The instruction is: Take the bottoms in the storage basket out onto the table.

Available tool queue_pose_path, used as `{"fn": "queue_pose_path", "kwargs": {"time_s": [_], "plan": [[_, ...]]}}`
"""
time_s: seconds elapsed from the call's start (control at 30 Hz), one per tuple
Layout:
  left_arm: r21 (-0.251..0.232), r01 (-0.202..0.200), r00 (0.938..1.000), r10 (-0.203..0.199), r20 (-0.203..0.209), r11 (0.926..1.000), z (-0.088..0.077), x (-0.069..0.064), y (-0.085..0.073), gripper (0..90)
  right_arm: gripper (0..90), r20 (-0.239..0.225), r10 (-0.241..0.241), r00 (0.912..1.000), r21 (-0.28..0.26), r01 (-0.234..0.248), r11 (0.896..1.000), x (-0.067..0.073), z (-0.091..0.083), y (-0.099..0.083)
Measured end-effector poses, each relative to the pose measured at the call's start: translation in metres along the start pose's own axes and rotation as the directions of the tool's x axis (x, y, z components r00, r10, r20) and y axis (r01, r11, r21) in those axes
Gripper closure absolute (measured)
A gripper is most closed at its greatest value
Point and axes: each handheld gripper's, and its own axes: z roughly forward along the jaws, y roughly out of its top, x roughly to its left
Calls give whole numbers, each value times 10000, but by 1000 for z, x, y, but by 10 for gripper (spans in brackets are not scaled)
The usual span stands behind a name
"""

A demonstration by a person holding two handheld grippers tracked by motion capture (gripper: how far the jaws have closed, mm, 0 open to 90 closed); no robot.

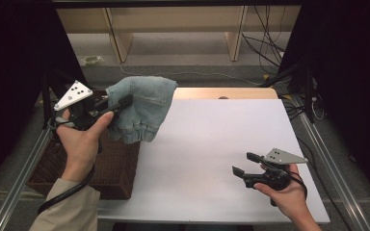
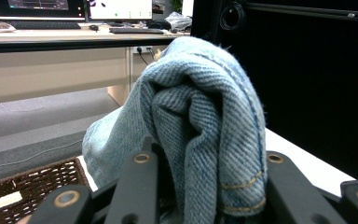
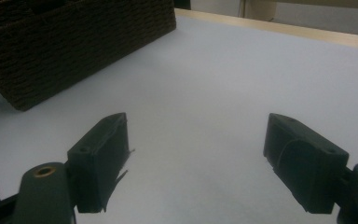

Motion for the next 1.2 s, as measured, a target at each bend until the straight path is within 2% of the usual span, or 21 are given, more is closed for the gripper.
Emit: {"fn": "queue_pose_path", "kwargs": {"time_s": [1.2], "plan": [[227, -250, 9977, 235, 637, 9994, 18, -22, -1, 703, 231, 2, -14, 10000, -21, 14, 10000, 0, 0, 0]]}}
